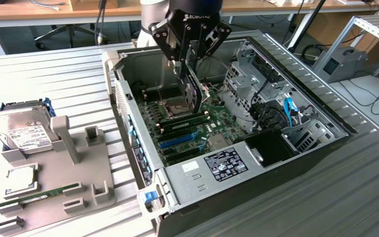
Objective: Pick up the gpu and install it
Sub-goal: 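Pick up the gpu and move the gpu toward the slot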
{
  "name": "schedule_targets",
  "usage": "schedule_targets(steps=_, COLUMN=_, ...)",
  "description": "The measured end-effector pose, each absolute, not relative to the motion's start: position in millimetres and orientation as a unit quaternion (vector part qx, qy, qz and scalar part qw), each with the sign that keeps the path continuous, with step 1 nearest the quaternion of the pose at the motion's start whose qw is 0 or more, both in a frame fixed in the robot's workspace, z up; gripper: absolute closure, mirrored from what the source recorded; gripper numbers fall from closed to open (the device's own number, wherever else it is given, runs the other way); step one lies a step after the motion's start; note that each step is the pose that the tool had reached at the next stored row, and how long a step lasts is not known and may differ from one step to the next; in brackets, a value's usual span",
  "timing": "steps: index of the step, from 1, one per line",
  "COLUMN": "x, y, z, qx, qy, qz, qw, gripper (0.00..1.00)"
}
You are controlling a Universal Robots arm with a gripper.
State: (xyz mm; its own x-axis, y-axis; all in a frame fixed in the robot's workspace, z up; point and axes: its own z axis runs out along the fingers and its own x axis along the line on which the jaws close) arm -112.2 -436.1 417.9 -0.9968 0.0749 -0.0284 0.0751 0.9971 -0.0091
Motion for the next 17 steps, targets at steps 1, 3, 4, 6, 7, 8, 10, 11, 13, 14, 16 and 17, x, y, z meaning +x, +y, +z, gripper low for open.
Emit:
schedule_targets(steps=1, x=-111.4, y=-436.2, z=417.9, qx=0.038, qy=0.999, qz=-0.005, qw=0.014, gripper=0.74)
schedule_targets(steps=3, x=-110.6, y=-436.1, z=417.9, qx=0.038, qy=0.999, qz=-0.005, qw=0.014, gripper=0.74)
schedule_targets(steps=4, x=-110.2, y=-436.1, z=417.9, qx=0.038, qy=0.999, qz=-0.005, qw=0.014, gripper=0.74)
schedule_targets(steps=6, x=-109.4, y=-436.1, z=417.8, qx=0.038, qy=0.999, qz=-0.005, qw=0.014, gripper=0.74)
schedule_targets(steps=7, x=-108.9, y=-436.1, z=417.8, qx=0.038, qy=0.999, qz=-0.005, qw=0.014, gripper=0.74)
schedule_targets(steps=8, x=-108.1, y=-436.1, z=417.7, qx=0.038, qy=0.999, qz=-0.005, qw=0.014, gripper=0.74)
schedule_targets(steps=10, x=-107.0, y=-436.1, z=417.7, qx=0.038, qy=0.999, qz=-0.005, qw=0.014, gripper=0.74)
schedule_targets(steps=11, x=-106.6, y=-436.1, z=417.5, qx=0.038, qy=0.999, qz=-0.005, qw=0.014, gripper=0.74)
schedule_targets(steps=13, x=-106.2, y=-436.1, z=417.4, qx=0.038, qy=0.999, qz=-0.005, qw=0.014, gripper=0.74)
schedule_targets(steps=14, x=-106.0, y=-436.1, z=417.4, qx=0.038, qy=0.999, qz=-0.005, qw=0.014, gripper=0.74)
schedule_targets(steps=16, x=-105.6, y=-436.1, z=417.2, qx=0.038, qy=0.999, qz=-0.006, qw=0.014, gripper=0.74)
schedule_targets(steps=17, x=-105.4, y=-436.1, z=417.2, qx=0.038, qy=0.999, qz=-0.006, qw=0.014, gripper=0.74)
